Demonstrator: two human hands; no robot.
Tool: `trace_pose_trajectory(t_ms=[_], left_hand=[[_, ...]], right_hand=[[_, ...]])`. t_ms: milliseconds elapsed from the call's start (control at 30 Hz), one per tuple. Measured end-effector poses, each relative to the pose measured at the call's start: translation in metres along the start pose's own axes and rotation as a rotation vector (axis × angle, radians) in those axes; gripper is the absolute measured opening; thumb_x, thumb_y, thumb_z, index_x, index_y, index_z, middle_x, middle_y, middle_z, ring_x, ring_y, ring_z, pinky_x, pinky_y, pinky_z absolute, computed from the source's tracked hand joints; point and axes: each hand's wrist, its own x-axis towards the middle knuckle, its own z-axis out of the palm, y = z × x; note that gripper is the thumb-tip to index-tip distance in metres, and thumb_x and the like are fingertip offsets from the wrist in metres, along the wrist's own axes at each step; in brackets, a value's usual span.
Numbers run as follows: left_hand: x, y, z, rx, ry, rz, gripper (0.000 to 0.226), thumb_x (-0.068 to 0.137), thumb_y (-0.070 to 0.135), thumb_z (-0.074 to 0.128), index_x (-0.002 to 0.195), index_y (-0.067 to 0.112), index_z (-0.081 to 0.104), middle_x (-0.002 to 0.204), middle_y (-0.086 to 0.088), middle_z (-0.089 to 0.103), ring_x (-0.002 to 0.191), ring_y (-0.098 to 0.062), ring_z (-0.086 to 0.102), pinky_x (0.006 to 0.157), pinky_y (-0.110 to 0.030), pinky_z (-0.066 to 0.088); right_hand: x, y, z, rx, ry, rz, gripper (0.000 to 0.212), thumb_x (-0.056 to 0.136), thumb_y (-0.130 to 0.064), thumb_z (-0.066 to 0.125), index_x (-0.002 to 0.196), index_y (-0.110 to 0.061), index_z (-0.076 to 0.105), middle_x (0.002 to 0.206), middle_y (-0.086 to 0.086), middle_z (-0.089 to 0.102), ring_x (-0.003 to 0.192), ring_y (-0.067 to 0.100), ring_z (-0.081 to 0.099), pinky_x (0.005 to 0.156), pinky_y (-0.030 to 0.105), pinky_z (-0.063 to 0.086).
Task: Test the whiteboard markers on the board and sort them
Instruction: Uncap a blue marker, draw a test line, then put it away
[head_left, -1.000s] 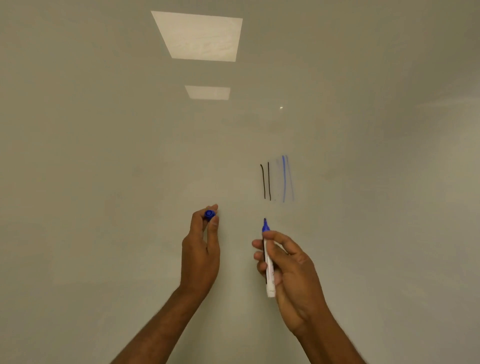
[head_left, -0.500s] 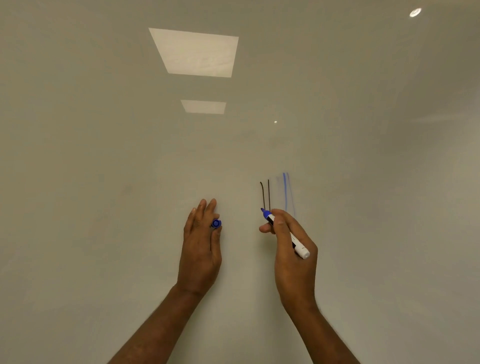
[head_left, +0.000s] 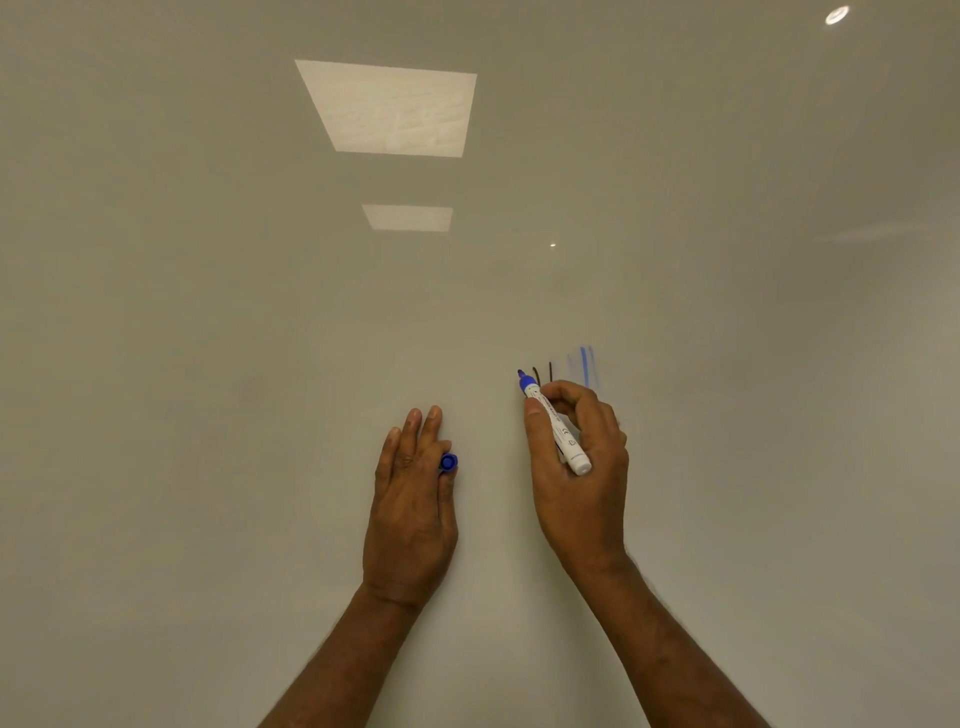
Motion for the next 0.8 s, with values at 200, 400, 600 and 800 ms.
trace_pose_trajectory(t_ms=[200,400,600,800], left_hand=[[0.0,0.0,0.0,0.017,0.003,0.024,0.045,0.105,0.018,0.043,0.147,0.002,0.042,0.155,-0.01,0.042,0.154,-0.012,0.024,0.126,-0.031,0.019],[-0.001,-0.003,0.0,0.025,-0.014,0.015,0.038,0.108,0.025,0.04,0.129,0.0,0.061,0.155,-0.012,0.043,0.154,-0.019,0.027,0.127,-0.035,0.019],[0.0,0.0,-0.002,0.049,0.01,0.047,0.025,0.105,0.021,0.046,0.122,0.009,0.059,0.155,-0.013,0.042,0.154,-0.021,0.026,0.127,-0.039,0.019],[0.0,-0.001,-0.002,0.075,0.001,0.064,0.021,0.104,0.021,0.048,0.12,0.011,0.058,0.154,-0.016,0.044,0.151,-0.028,0.032,0.126,-0.043,0.021]], right_hand=[[0.002,0.007,0.004,-0.037,-0.004,-0.021,0.022,0.087,-0.053,0.054,0.108,-0.046,0.051,0.098,-0.025,0.055,0.091,0.013,0.06,0.083,0.034,0.053],[-0.024,0.017,-0.006,-0.053,-0.027,0.013,0.031,0.086,-0.052,0.053,0.112,-0.036,0.053,0.101,-0.012,0.059,0.094,0.018,0.059,0.08,0.019,0.043],[-0.053,0.026,-0.02,-0.086,-0.07,0.051,0.04,0.084,-0.055,0.051,0.112,-0.029,0.059,0.103,-0.003,0.063,0.095,0.022,0.06,0.08,0.014,0.039],[-0.041,0.013,-0.021,-0.042,-0.037,0.073,0.033,0.084,-0.055,0.052,0.109,-0.035,0.058,0.1,-0.008,0.063,0.094,0.02,0.06,0.079,0.02,0.046]])
